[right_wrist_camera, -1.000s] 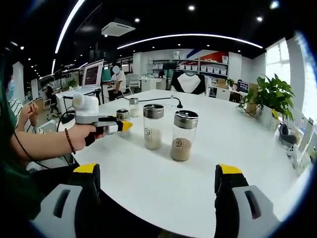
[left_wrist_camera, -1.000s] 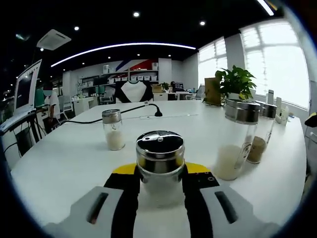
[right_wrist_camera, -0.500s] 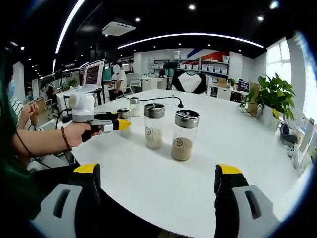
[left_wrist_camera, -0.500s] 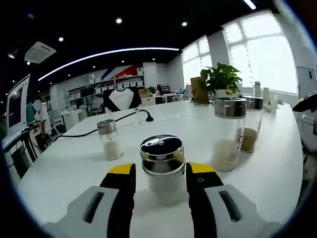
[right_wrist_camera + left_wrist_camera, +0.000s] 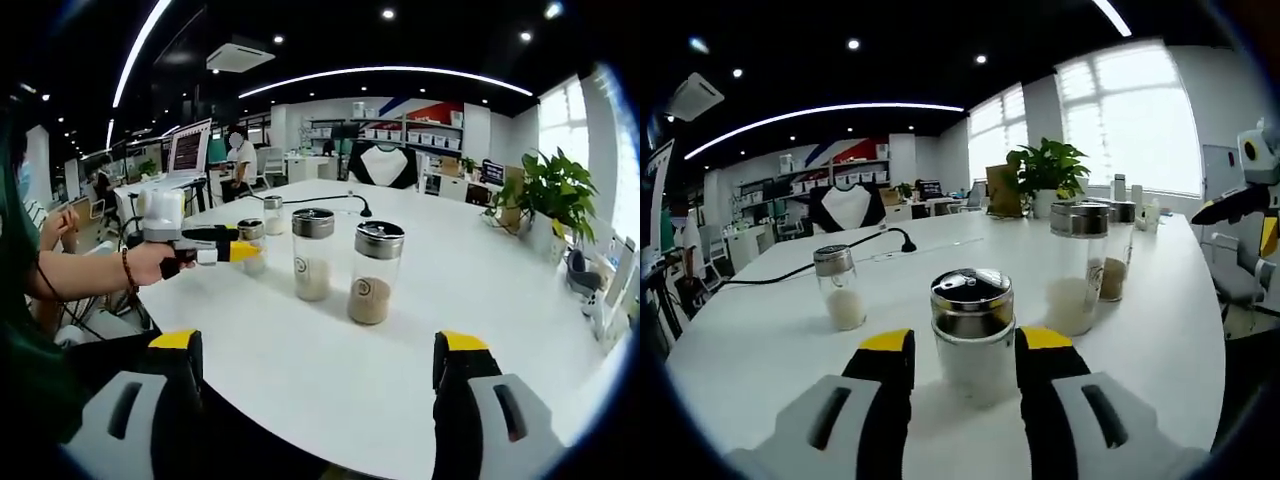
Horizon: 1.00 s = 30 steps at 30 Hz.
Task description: Rotate the seasoning bottle until the label or dispensing opening points toward the visible target arrow and the bottle remains upright within the marked orientation range
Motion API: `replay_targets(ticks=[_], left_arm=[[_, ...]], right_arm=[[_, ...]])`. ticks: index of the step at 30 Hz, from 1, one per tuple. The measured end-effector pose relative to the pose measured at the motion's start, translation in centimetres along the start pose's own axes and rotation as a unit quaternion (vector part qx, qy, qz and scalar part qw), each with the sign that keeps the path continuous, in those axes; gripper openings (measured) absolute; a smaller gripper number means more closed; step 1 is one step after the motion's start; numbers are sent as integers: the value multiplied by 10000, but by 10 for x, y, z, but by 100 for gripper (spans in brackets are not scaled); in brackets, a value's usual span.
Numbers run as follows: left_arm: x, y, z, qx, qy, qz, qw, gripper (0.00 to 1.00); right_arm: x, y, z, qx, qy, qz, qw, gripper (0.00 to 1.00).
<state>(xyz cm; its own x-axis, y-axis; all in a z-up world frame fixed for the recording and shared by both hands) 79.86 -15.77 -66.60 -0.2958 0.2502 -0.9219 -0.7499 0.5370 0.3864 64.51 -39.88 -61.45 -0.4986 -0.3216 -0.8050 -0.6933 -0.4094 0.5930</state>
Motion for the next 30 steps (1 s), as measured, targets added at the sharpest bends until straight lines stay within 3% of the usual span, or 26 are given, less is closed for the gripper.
replay_targets(ticks=[2,4,5,7,9,17,23,30], left_arm=[[-2,1,3,126,-13,-91,9999,42],[-3,0,0,521,-112,-197,9984,42],[-6,0,-3,806,-3,-333,9962,41],[-6,-1,-5,1180,156,-331,9923,41],[-4,-4,-1,1137,-199,-258,9930,42],[-6,-6,-1,1654,-480,-208,9848,42],[-10,-5,-6,2283,-839,-229,9697,43],[-10,-8,-11,2734,-1132,-195,9550,47]], right_arm=[[1,0,0,-7,21,12,10000,98],[2,0,0,-3,16,28,10000,98],[2,0,0,-5,4,33,10000,98],[2,0,0,-10,-27,23,10000,98],[1,0,1,-12,-33,-3,10000,98],[2,-2,1,-34,-45,18,10000,98],[2,-3,0,-21,-33,46,10000,98],[2,-2,1,-15,-15,63,10000,98]])
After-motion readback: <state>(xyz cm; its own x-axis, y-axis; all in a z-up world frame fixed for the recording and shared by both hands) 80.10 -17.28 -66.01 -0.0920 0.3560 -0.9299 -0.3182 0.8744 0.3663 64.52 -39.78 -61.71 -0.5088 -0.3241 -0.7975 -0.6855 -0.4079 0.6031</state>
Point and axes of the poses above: the point that each gripper's makers call its tool centre point, and the gripper's own axes: y roughly backward along the fingers, z roughly to its left, x roughly out of its underside, the point moved 3 cm from there along y, roughly backward along the fingers, and after that the axes turned 11 degrees about z, right-handed, at the moved point
